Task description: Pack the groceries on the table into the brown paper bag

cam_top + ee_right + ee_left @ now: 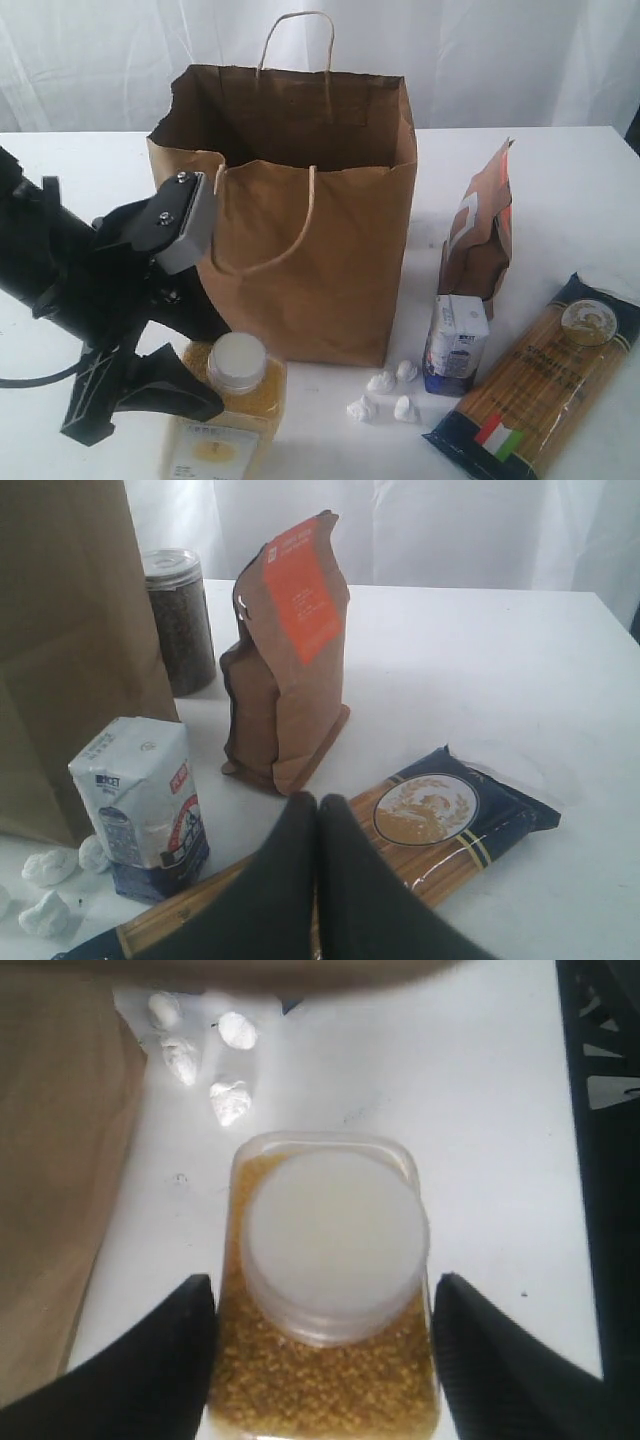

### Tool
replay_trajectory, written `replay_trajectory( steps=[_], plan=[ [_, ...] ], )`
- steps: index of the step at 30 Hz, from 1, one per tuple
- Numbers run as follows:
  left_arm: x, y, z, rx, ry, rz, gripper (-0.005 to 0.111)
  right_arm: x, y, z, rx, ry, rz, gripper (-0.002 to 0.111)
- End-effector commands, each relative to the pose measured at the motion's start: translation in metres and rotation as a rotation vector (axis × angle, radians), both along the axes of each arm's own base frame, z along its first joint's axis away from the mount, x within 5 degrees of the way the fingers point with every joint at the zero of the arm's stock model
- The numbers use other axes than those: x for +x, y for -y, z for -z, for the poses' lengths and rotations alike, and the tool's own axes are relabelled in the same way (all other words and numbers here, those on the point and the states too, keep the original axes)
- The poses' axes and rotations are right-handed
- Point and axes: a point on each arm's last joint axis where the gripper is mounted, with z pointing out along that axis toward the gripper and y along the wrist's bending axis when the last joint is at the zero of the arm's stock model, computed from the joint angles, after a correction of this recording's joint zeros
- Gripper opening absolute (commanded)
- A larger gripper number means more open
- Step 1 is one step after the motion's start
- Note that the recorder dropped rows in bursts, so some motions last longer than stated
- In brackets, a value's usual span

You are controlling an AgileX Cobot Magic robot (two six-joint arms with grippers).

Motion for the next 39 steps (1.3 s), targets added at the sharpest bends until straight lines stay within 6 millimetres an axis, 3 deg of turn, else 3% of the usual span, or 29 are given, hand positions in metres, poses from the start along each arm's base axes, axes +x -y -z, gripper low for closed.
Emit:
replay_trajectory(
  steps=[1,10,13,17,19,25,30,39],
  plan=[
    [-0.023,-0.010,-0.032,-0.055,0.009,-0.029,0.000,0.000,0.000,0.001,-0.005,0.006,0.005,0.000],
    [-0.072,-0.059,-0.096,-0.016,0.285,-0.221,0.000,0.000,0.000,0.001,-0.005,0.006,0.005,0.000],
    [-0.087,-0.074,-0.136,-0.087,0.503,-0.280,0.000,0.000,0.000,0.001,-0.005,0.006,0.005,0.000],
    [-0.083,-0.077,-0.186,-0.242,0.712,-0.363,0.000,0.000,0.000,0.001,-0.005,0.006,0.005,0.000],
    [-0.079,-0.074,-0.196,-0.249,0.724,-0.360,0.000,0.000,0.000,0.001,-0.005,0.006,0.005,0.000],
    [-0.080,-0.073,-0.193,-0.216,0.659,-0.339,0.000,0.000,0.000,0.001,-0.005,0.006,0.005,0.000],
    [-0.095,-0.076,-0.180,-0.139,0.431,-0.342,0.000,0.000,0.000,0.001,-0.005,0.006,0.005,0.000],
    [-0.096,-0.073,-0.132,-0.025,0.172,-0.351,0.000,0.000,0.000,0.001,-0.005,0.006,0.005,0.000]
  ],
)
